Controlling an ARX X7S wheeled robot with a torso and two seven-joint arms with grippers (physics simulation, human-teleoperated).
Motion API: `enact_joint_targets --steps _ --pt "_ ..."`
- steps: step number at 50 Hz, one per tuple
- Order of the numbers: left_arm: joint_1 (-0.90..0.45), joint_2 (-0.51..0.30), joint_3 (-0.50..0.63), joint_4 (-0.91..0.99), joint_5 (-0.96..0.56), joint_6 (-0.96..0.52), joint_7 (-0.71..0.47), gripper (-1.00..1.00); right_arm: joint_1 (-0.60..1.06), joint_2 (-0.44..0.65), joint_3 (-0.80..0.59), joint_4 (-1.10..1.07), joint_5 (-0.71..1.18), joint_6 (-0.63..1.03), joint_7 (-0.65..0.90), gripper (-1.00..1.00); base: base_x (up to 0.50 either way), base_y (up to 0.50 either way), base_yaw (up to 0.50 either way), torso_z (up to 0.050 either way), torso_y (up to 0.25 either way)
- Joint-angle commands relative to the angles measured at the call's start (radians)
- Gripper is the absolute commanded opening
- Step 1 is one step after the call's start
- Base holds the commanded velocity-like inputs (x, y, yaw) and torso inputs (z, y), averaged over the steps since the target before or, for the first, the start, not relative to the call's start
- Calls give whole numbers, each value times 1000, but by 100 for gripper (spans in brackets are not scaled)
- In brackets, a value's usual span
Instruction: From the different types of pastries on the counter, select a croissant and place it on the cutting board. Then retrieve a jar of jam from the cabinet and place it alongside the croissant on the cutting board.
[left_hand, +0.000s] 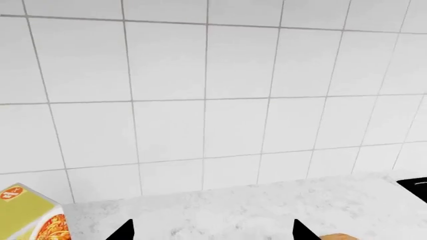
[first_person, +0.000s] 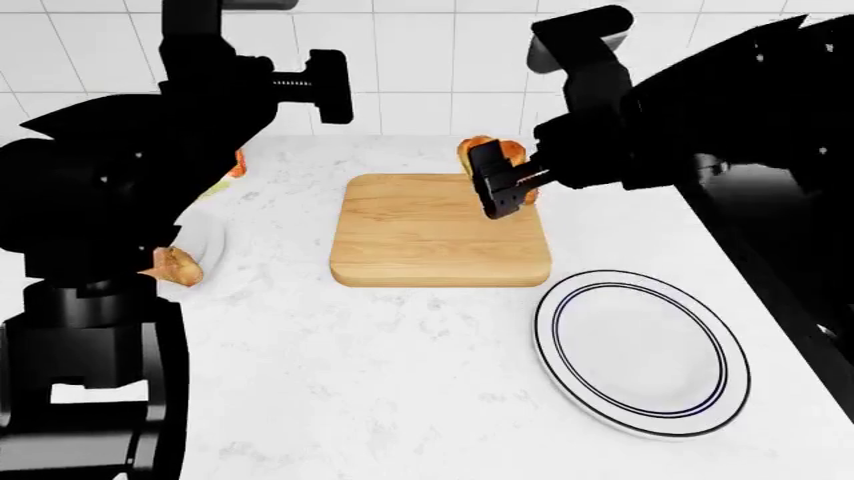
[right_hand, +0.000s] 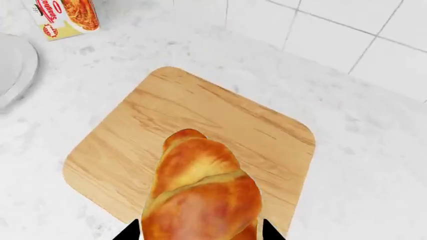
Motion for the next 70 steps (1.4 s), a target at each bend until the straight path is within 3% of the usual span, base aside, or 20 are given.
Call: enact_joint_targets --steps 1,7,18,44,45,53,60,65,70 --pt "14 -12 2 6 -12 7 11 100 106 -310 -235 426 -358 -206 -501 -100 0 0 0 0 0" --pt "16 -14 4 -4 -14 14 12 100 90 -419 -330 623 -426 -283 -646 -100 0 0 0 0 0" --pt "17 -17 16 -38 -14 37 21 100 100 -420 -525 577 -180 -339 -651 -100 0 0 0 0 0" --pt "21 -35 30 -108 -10 100 39 100 43 -420 -566 627 -166 -388 -647 -100 0 0 0 0 0" --pt "20 -34 31 -111 -9 102 39 100 44 -420 -566 627 -166 -388 -647 100 0 0 0 0 0" --pt "18 -29 40 -108 -10 101 34 100 53 -420 -565 643 -174 -392 -648 100 0 0 0 0 0" --pt "81 -42 11 93 -63 49 27 100 147 -419 -518 674 -112 -444 -590 100 0 0 0 0 0" --pt "97 -49 8 160 -74 12 8 100 189 -107 -341 105 94 -352 -158 100 0 0 0 0 0" --pt "106 -52 23 247 -82 -21 -9 100 222 83 -239 -226 212 -330 84 100 0 0 0 0 0"
